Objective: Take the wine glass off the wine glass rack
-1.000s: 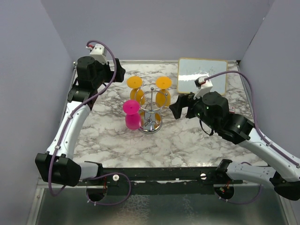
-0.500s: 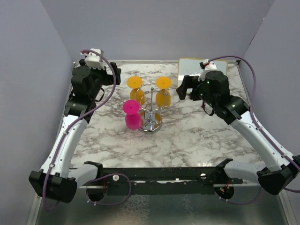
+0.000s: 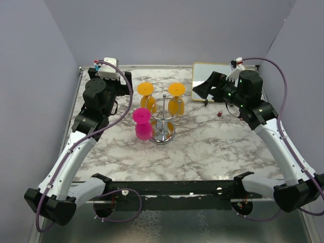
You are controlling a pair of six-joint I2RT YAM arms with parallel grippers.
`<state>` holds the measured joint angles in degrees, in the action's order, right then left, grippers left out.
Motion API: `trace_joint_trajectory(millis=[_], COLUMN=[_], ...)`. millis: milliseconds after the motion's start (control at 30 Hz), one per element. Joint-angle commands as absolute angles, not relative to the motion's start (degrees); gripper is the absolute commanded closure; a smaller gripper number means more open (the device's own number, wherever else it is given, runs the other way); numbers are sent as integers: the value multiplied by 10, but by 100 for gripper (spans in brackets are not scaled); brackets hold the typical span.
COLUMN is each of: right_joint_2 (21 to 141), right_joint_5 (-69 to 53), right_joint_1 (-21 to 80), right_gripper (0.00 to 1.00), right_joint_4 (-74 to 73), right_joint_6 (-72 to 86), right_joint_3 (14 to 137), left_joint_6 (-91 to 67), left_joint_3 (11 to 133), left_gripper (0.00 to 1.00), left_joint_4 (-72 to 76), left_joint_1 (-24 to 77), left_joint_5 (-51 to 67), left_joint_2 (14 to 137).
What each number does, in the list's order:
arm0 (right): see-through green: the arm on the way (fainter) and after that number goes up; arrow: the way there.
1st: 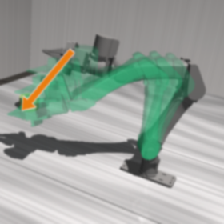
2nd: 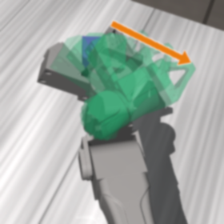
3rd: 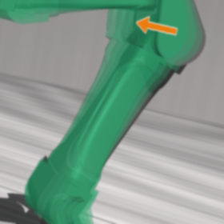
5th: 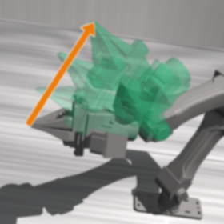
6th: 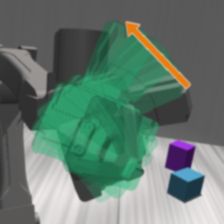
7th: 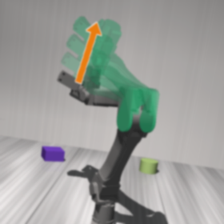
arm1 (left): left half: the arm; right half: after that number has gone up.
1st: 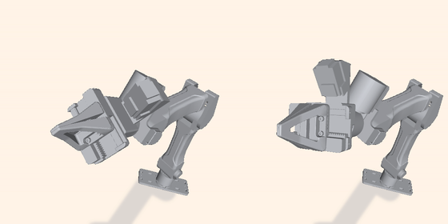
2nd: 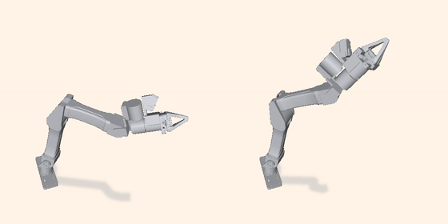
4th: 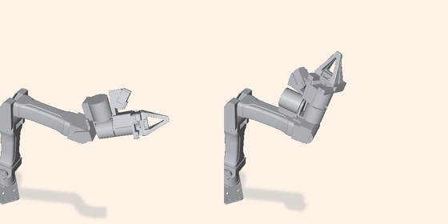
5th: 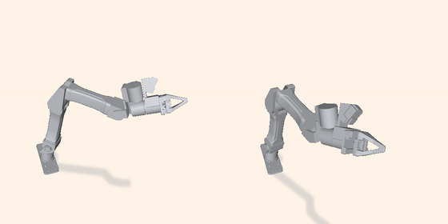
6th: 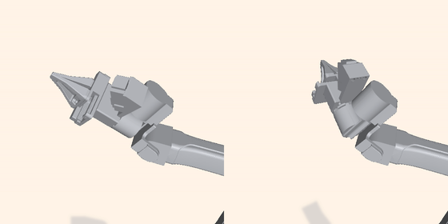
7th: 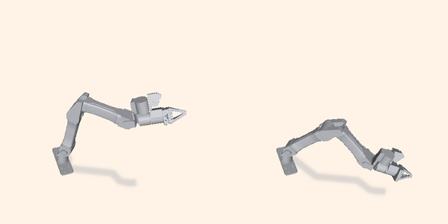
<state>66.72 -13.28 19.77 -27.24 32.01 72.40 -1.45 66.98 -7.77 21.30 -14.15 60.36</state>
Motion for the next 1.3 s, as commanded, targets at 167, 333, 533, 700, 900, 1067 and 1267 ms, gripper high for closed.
trace_joint_trajectory(millis=[167, 333, 533, 700, 900, 1067, 1267], right_joint_2=[638, 630, 673, 712, 738, 749, 757], right_joint_5=[-149, -126, -218, -298, -301, -300, -288], right_joint_1=[194, 194, 194, 194, 195, 196, 196], right_gripper=[0, 9, 17, 30, 33, 33, 36], right_joint_4=[-174, -137, -101, -27, 18, 39, 38], right_joint_6=[469, 545, 602, 671, 692, 701, 682], right_joint_3=[673, 634, 627, 590, 565, 557, 570], left_joint_6=[-12, -11, -11, -13, -15, -16, -16], left_joint_3=[645, 641, 639, 639, 640, 640, 640], left_gripper=[1, 0, 1, 0, 0, 1, 0], left_joint_4=[-39, -35, -34, -35, -35, -36, -35], left_joint_1=[254, 261, 272, 274, 276, 279, 280], left_joint_5=[-177, -186, -181, -179, -176, -171, -171], left_joint_2=[574, 561, 564, 564, 567, 570, 573])
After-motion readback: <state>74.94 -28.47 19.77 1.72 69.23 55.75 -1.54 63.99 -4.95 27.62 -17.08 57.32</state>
